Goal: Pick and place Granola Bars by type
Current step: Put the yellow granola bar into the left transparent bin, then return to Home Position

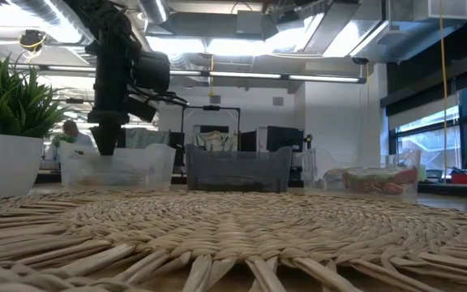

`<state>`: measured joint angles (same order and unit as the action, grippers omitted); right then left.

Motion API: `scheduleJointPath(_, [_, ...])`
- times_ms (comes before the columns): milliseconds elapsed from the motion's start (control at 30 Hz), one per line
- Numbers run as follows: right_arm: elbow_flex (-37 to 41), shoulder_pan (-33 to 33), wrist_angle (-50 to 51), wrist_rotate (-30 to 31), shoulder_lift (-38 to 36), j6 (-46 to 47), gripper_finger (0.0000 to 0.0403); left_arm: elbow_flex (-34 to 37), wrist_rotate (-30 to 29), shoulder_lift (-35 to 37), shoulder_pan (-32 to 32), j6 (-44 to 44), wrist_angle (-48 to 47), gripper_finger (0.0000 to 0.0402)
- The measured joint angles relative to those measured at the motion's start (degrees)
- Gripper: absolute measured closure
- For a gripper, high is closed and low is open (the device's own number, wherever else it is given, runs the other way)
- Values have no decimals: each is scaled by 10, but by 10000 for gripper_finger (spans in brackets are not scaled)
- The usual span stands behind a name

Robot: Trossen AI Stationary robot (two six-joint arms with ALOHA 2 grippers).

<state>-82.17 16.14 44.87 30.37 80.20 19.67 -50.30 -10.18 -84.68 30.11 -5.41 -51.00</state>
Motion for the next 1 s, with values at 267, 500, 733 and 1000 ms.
scheduleJointPath(267, [0,-5,13,-21,0,-20,109,0,8,13,0,21,-1,238])
scheduleJointPath(500, [3,-24,-3,-74,-10,-51,109,2,65,129,-2,57,99,232])
scheduleJointPath(733, [143,-51,-174,-142,-63,-63,109,48,139,304,-28,92,214,233])
scheduleJointPath(1000, [326,-62,-306,-150,-231,-36,109,157,151,501,-79,153,260,233])
